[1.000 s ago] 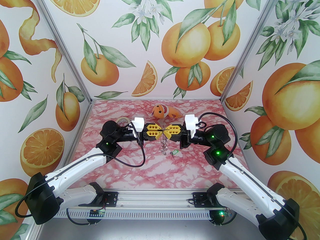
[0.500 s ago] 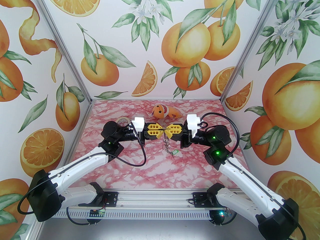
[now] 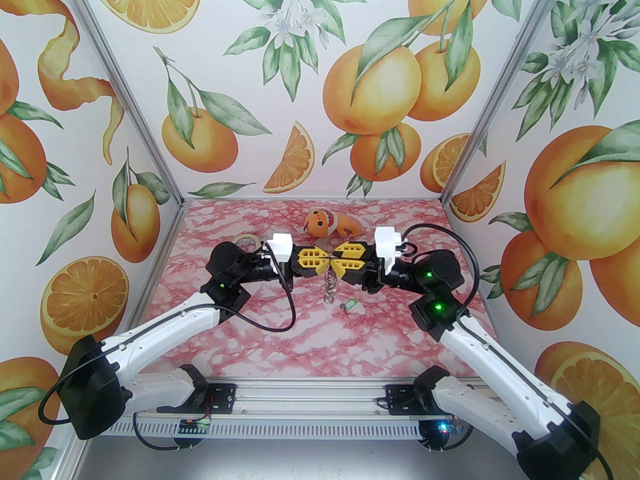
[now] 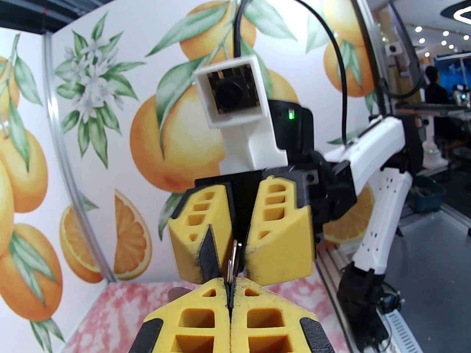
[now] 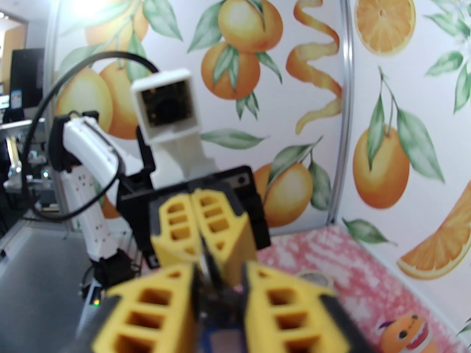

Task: Remove the keys from the keyring

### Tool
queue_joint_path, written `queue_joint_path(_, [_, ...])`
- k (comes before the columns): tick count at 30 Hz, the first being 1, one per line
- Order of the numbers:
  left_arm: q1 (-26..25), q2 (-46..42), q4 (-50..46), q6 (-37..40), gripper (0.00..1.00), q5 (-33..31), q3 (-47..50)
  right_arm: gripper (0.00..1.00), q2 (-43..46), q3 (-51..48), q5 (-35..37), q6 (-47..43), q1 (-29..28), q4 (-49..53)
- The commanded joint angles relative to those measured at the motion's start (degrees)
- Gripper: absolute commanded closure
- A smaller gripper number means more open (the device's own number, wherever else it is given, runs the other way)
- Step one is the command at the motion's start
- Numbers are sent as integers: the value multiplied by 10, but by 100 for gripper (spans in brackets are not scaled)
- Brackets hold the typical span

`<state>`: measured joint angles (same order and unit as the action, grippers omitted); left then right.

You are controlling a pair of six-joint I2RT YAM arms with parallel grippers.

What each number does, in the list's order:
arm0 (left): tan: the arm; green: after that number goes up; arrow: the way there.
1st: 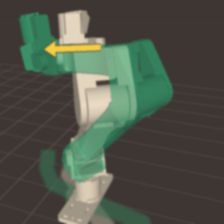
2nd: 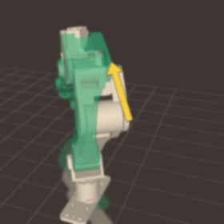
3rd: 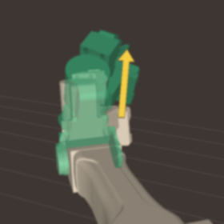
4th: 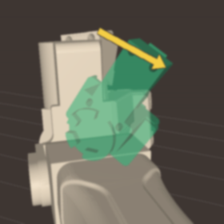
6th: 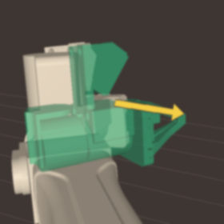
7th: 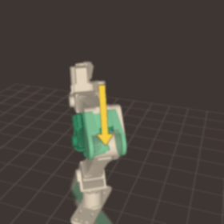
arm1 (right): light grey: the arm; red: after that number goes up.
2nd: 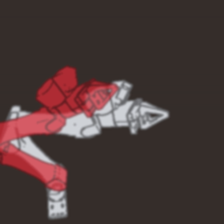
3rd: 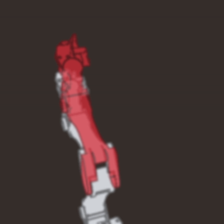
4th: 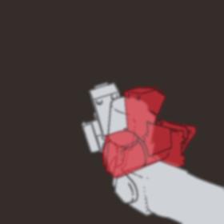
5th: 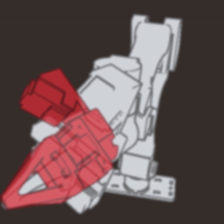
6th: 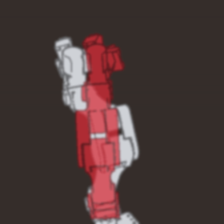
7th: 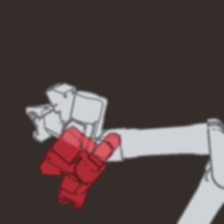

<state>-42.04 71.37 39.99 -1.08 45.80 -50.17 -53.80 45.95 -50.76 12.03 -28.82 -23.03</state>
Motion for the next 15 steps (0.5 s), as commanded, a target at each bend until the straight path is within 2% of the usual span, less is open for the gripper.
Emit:
queue_joint_path(1, [4,-20,-62,42,100,-10,-29,52,23,25,10,7,3,106])
queue_joint_path(5, [21,-21,-69,36,100,11,-34,33,45,32,2,67,17,139])
queue_joint_path(11, [26,-16,-81,43,100,33,-44,19,40,73,5,158,33,209])
queue_joint_path(15, [28,-13,-83,44,100,40,-49,14,21,100,-3,188,40,231])
